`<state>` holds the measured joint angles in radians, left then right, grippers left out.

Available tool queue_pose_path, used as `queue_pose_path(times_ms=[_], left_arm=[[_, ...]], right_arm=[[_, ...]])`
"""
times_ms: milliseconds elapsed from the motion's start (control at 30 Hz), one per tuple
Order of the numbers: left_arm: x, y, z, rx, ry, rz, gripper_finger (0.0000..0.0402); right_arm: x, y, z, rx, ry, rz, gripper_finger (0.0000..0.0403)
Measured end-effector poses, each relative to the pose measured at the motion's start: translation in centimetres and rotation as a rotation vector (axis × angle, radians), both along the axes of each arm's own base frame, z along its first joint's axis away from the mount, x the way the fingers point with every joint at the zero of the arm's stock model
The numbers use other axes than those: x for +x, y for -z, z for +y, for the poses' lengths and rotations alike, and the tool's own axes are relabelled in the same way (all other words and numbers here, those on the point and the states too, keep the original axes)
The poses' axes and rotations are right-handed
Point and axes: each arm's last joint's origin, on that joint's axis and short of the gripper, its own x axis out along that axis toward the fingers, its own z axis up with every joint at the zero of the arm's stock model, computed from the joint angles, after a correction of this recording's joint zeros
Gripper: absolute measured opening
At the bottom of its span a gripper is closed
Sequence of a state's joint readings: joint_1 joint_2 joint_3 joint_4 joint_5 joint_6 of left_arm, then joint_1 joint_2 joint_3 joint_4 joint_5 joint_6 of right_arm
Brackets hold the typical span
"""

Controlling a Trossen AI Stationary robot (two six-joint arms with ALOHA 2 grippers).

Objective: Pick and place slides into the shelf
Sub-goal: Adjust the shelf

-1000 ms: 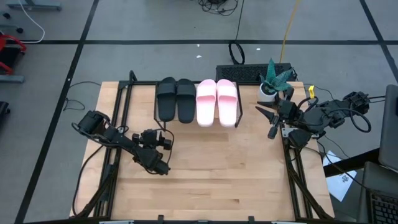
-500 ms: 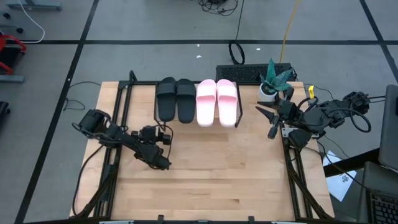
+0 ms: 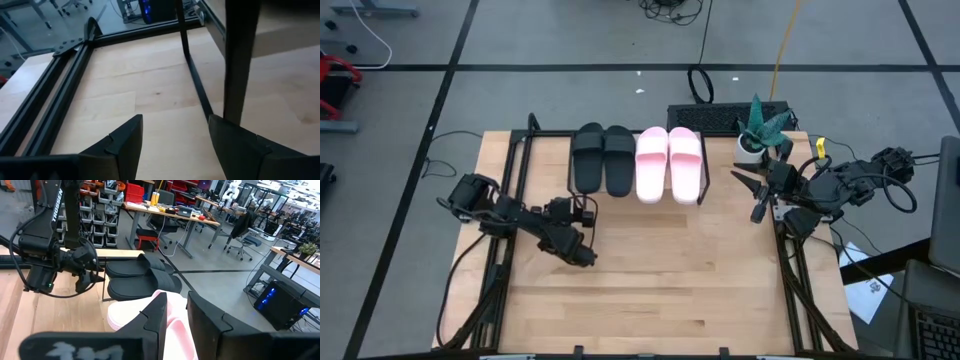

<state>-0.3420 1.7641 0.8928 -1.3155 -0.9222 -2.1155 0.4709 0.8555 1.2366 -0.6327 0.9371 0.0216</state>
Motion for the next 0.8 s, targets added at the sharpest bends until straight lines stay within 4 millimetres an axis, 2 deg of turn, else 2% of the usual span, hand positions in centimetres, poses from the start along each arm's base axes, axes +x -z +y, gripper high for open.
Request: queue_pose_path(times_ms=[800], left_arm=[[-0.60,-0.47,0.49,0.019,-0.049,0.061,0.0225]], right_arm=[[0.02,0.02,0.07,0.017,-0.023,-0.001,0.0068]])
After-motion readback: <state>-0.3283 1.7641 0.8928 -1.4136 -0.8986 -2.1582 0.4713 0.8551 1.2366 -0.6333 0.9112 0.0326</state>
